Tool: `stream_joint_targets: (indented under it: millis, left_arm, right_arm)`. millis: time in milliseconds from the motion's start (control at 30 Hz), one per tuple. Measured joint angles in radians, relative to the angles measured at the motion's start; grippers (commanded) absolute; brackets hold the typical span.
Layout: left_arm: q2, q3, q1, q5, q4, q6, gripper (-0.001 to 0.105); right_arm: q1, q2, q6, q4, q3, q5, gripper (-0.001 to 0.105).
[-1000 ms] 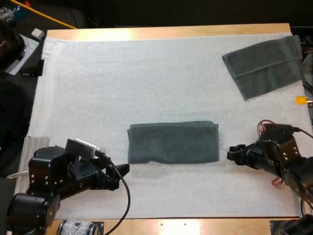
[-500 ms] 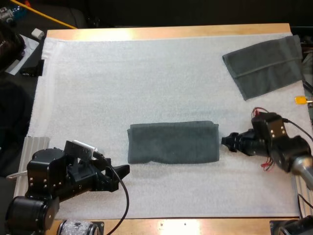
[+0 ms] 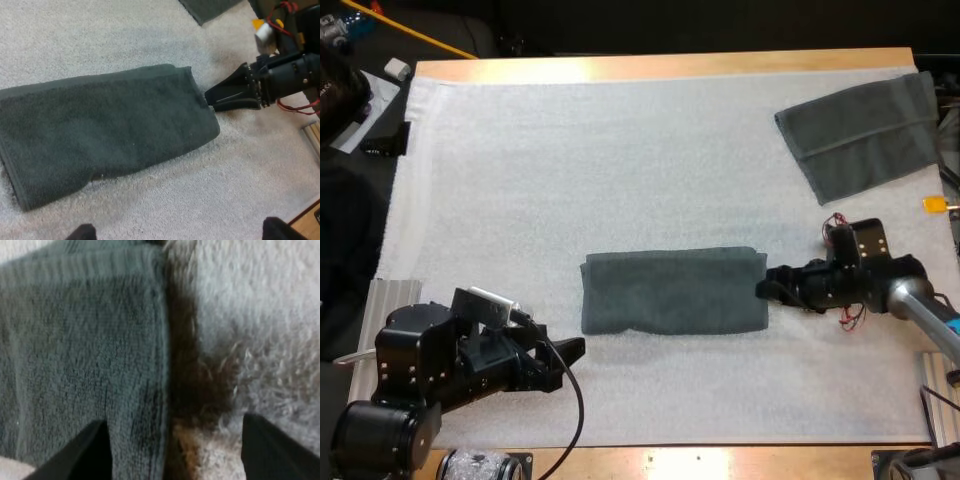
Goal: Pick towel from pile, fold and stack
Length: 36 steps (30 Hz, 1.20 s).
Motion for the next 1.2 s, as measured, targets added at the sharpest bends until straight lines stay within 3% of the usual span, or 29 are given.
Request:
stream_joint_targets:
  millis: [167,633,700,900,1200]
  left_arm:
    - [0.002,0.0,0.0,0.009,0.009,-0.002,0.064]
    - [0.003,0.0,0.0,0.008,0.01,-0.002,0.064]
    - [0.003,0.0,0.0,0.008,0.01,-0.002,0.064]
    - [0.003,0.0,0.0,0.008,0.01,-0.002,0.063]
    - [0.003,0.0,0.0,0.008,0.015,-0.002,0.064]
  right_arm:
    - [-0.005,0.072,0.042,-0.054,-0.008,-0.066,0.055]
    - [0.149,0.104,0.179,-0.157,-0.016,-0.051,0.053]
    - [0.161,0.108,0.196,-0.167,-0.016,-0.051,0.045]
    - [0.178,0.11,0.225,-0.152,-0.016,-0.031,0.001]
    - [0.183,0.085,0.224,-0.101,-0.016,0.041,0.0]
